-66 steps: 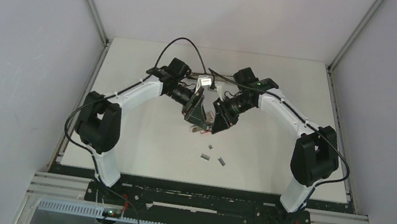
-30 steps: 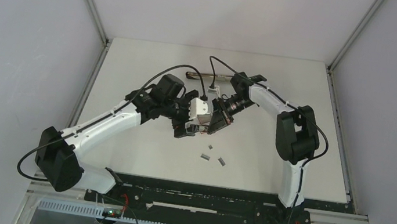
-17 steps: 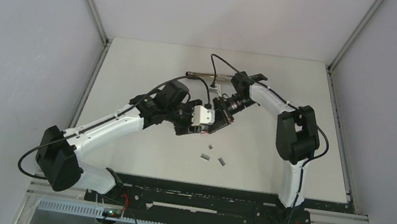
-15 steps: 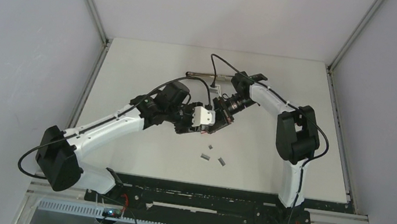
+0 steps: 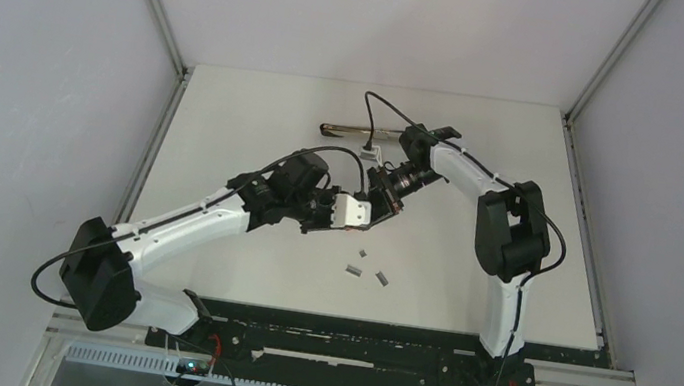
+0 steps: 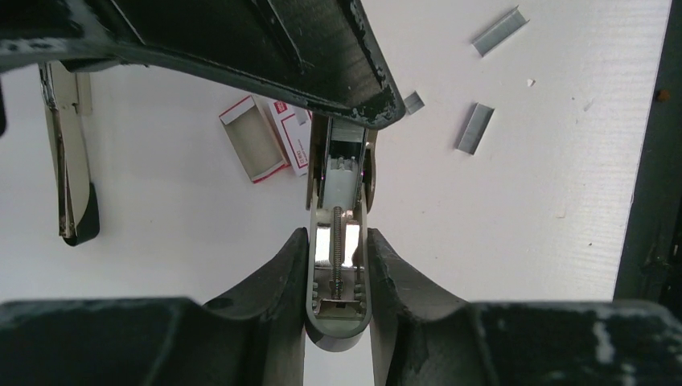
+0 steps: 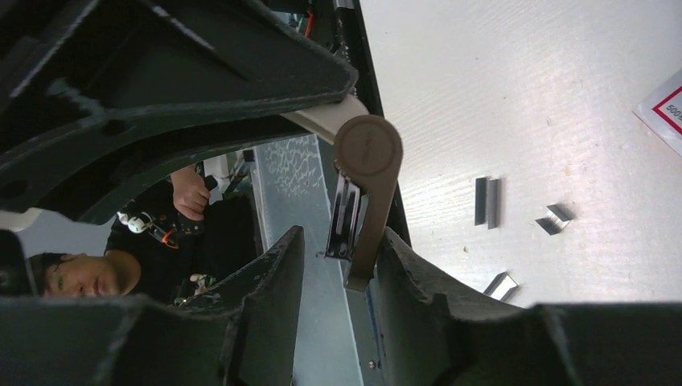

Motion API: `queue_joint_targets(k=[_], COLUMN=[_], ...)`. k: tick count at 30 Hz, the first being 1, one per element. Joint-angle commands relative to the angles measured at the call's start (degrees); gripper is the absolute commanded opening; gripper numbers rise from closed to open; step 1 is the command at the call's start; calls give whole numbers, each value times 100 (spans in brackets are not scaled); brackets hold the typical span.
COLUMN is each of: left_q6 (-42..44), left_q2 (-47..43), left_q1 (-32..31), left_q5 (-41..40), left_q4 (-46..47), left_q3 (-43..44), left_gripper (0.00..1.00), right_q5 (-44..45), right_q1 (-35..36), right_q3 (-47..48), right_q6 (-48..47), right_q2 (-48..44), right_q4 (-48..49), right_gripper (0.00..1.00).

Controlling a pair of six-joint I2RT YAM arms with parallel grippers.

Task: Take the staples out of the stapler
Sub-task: Unload the staple at the center of the board.

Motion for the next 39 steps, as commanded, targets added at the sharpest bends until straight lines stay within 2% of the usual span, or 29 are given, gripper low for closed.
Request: queue_joint_targets(k=[1, 9, 27, 34, 39], left_q6=[-39, -155, -297, -351, -408], left_q2=[-282, -393, -493, -480, -476], left_q1=[-31, -16, 153, 163, 163], left_q5=[-140, -172, 100, 135, 176], left_q4=[298, 441, 424, 423, 431], left_q3=[-200, -262, -200, -173, -154], left_gripper=[2, 0, 0, 1, 7], right_q5=[-353, -385, -786, -676, -564], right_q1=[-73, -188, -281, -293, -311], right_q3=[257, 250, 493, 417, 326], right_q6=[-231, -383, -1125, -783, -513], right_q2=[-77, 66, 284, 216, 156], right_q4=[-167, -334, -1053, -752, -456], right_gripper=[39, 40, 27, 15, 6])
